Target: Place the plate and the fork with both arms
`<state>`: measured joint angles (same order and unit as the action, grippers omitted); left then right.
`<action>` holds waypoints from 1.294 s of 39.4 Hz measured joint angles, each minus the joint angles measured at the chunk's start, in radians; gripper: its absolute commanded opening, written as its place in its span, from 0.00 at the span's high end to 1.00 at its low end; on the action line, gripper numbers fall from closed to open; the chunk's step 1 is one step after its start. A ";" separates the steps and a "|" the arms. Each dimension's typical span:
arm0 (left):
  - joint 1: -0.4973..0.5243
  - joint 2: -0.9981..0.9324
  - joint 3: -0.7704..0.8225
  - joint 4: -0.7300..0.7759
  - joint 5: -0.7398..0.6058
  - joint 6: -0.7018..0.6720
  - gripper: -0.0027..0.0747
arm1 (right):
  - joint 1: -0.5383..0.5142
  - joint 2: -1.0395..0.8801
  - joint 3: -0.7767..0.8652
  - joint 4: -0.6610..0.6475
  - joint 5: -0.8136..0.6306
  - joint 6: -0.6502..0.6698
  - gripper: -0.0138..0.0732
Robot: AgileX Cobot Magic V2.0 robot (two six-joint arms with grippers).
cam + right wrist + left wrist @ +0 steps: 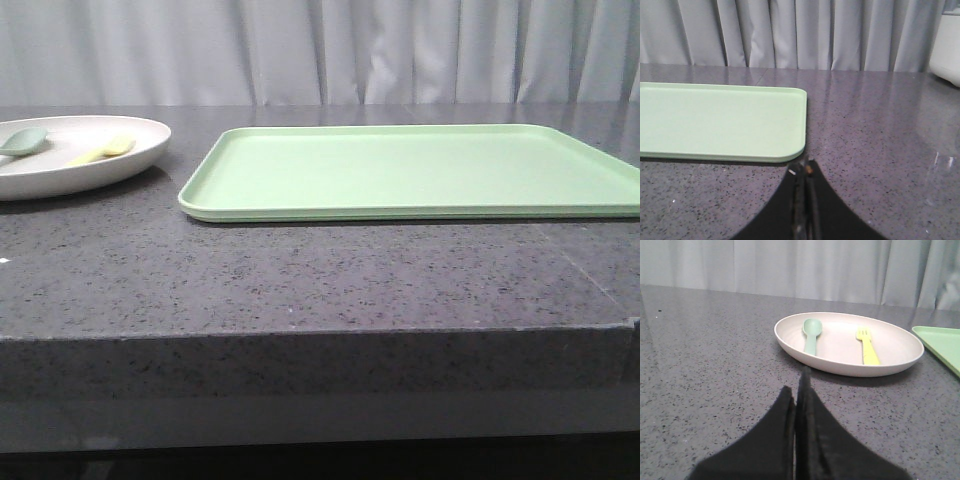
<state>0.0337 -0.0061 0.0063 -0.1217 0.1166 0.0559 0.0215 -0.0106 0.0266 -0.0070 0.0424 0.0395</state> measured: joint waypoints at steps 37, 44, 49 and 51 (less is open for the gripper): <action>0.000 0.000 0.000 -0.003 -0.044 0.000 0.99 | 0.000 0.000 0.001 0.000 -0.042 0.000 0.92; 0.000 0.000 -0.076 -0.026 -0.058 0.000 0.99 | 0.000 0.000 -0.053 0.000 -0.042 0.002 0.92; 0.000 0.000 -0.216 -0.026 -0.011 0.000 0.99 | 0.000 0.000 -0.194 0.000 0.035 0.002 0.92; 0.000 0.007 -0.298 -0.026 0.031 0.000 0.99 | 0.000 0.000 -0.267 0.000 0.098 0.002 0.92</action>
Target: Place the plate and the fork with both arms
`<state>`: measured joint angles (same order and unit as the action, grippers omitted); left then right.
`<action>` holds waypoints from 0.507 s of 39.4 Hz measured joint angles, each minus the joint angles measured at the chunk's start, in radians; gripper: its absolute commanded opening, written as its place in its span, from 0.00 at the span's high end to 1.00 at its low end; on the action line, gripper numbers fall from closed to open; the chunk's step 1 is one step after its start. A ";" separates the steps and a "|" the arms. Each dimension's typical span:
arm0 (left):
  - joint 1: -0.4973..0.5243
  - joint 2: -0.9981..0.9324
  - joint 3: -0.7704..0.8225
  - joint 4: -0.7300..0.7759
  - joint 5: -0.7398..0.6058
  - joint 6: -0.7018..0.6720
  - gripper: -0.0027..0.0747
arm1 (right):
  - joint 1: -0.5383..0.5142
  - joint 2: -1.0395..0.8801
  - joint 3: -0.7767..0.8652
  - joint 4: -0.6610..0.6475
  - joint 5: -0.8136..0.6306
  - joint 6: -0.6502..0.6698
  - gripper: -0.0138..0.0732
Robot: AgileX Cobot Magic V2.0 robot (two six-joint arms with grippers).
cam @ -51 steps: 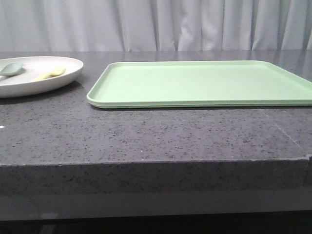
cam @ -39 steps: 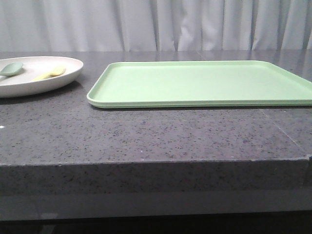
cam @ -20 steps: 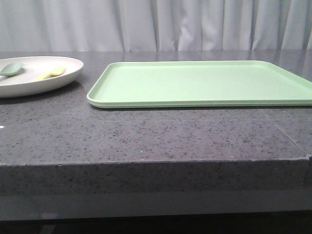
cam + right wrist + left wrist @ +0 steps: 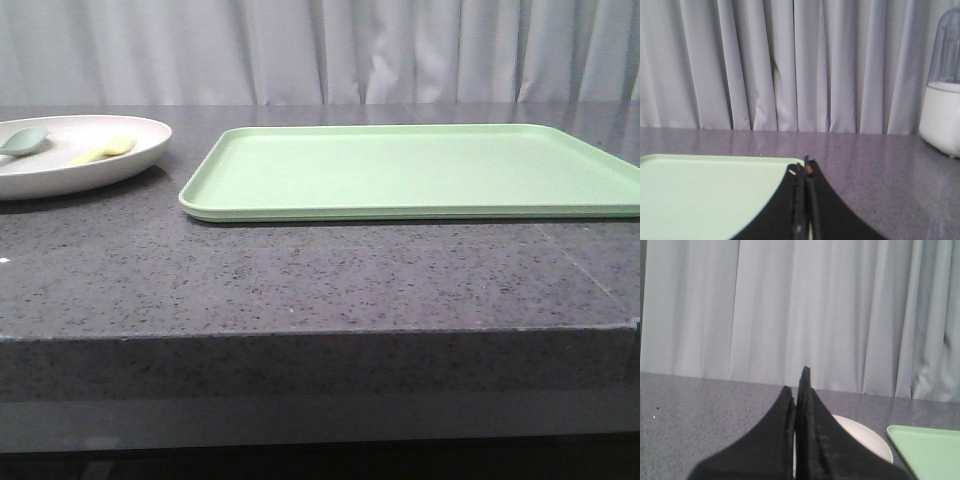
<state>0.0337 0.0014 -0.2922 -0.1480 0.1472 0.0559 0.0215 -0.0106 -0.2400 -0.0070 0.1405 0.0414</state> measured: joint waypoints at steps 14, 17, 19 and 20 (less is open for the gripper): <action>0.000 0.311 -0.420 0.042 0.355 -0.002 0.99 | 0.000 0.241 -0.357 -0.002 0.307 0.002 0.92; 0.000 0.369 -0.425 0.042 0.361 -0.002 0.99 | 0.000 0.302 -0.365 -0.002 0.318 0.002 0.92; 0.000 0.401 -0.423 0.044 0.366 -0.002 0.99 | 0.000 0.343 -0.365 -0.002 0.325 0.002 0.92; 0.000 0.417 -0.421 0.044 0.366 -0.002 0.99 | 0.000 0.360 -0.365 -0.002 0.325 0.002 0.92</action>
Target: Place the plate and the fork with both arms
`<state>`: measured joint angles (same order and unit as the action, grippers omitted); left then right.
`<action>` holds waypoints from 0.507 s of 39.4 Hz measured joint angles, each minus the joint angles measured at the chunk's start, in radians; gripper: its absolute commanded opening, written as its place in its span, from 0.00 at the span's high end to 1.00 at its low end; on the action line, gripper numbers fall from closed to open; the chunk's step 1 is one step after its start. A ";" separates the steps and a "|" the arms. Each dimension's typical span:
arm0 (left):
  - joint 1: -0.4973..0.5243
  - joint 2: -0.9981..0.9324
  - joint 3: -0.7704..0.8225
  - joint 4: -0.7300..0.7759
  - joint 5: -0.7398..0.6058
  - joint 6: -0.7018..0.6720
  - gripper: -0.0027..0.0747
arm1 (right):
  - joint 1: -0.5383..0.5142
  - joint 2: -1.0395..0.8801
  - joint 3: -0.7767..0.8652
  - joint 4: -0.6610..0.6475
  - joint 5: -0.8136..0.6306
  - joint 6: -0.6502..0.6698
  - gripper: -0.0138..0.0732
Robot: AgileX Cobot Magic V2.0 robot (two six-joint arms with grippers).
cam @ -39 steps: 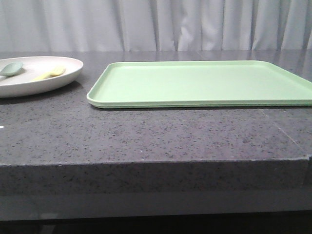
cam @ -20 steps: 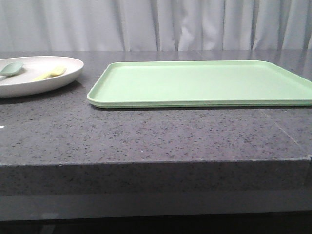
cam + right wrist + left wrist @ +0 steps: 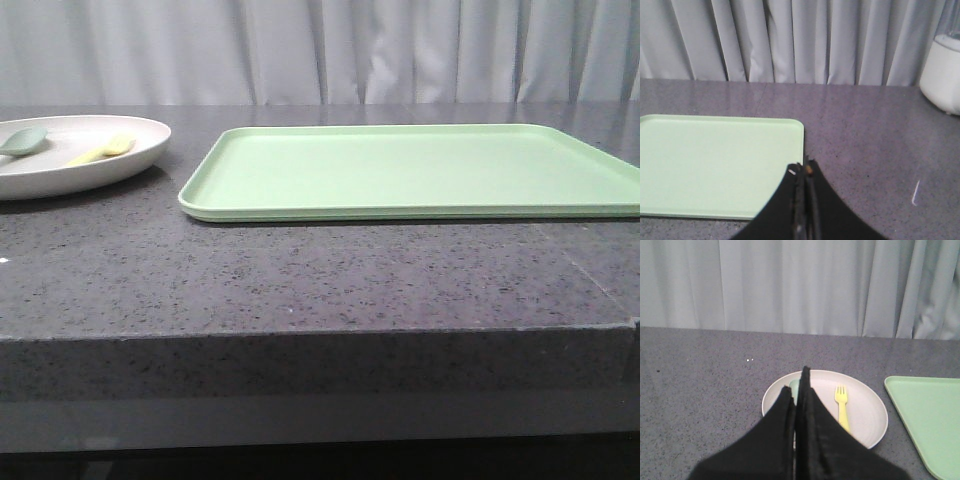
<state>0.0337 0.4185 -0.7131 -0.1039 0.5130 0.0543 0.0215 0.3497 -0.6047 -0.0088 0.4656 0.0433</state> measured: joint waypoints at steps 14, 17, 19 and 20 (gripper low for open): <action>0.000 0.121 0.002 0.000 0.016 0.000 0.99 | 0.000 0.062 0.000 0.000 0.008 0.000 0.92; 0.000 0.127 0.003 0.000 0.016 0.000 0.99 | 0.000 0.062 0.000 0.000 0.008 0.000 0.92; 0.000 0.129 0.003 0.000 0.016 0.000 0.99 | 0.000 0.062 0.000 0.000 0.008 0.000 0.92; 0.000 0.131 0.004 0.000 0.016 0.000 0.99 | 0.000 0.062 0.000 0.000 0.008 0.000 0.91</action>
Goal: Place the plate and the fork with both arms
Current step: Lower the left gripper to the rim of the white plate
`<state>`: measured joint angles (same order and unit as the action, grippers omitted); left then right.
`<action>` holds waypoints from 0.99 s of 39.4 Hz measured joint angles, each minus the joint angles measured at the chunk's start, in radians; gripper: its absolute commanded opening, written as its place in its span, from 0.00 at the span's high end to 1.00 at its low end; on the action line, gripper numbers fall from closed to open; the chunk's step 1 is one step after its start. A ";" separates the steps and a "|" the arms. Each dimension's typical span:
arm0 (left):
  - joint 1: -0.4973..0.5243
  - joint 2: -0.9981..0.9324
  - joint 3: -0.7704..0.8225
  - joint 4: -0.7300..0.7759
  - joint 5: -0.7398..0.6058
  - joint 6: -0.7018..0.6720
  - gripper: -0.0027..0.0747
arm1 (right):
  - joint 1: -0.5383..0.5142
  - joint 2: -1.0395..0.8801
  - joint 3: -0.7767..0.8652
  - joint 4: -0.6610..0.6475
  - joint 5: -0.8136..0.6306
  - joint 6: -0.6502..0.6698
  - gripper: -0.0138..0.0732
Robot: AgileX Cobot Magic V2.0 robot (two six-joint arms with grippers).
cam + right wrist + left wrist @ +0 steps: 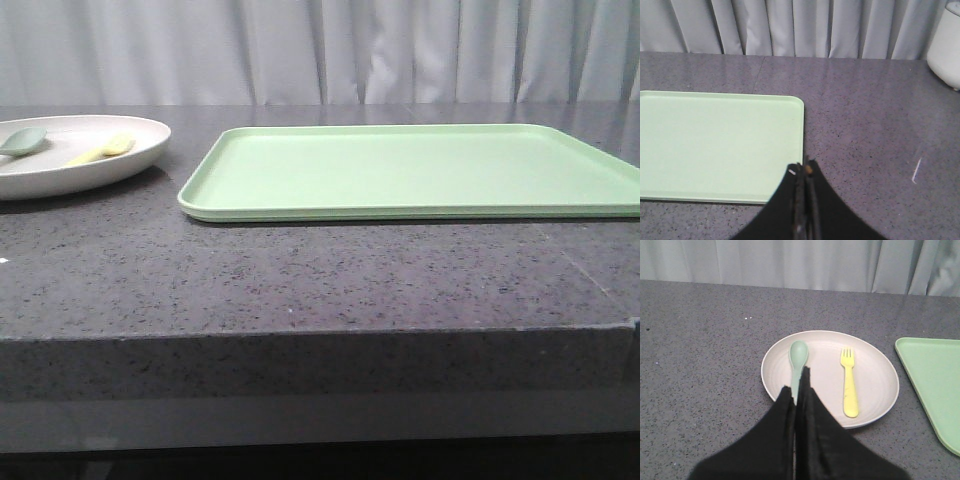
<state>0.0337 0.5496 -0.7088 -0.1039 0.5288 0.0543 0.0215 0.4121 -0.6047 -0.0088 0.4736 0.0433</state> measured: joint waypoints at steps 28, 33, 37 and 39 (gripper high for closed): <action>0.000 0.000 0.000 0.104 -0.046 0.000 0.25 | 0.000 0.000 0.000 -0.002 0.002 0.000 0.10; 0.000 0.000 0.000 0.095 -0.052 0.000 0.30 | 0.000 0.000 0.000 -0.002 0.002 0.000 0.10; 0.000 0.002 0.000 0.063 -0.060 0.000 0.32 | 0.000 0.000 0.000 -0.002 0.002 0.000 0.10; 0.000 0.010 -0.003 0.051 -0.060 0.000 0.32 | 0.000 0.000 0.000 -0.002 0.002 0.000 0.10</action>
<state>0.0337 0.5592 -0.7113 -0.0528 0.4684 0.0543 0.0215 0.4121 -0.6047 -0.0110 0.4757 0.0433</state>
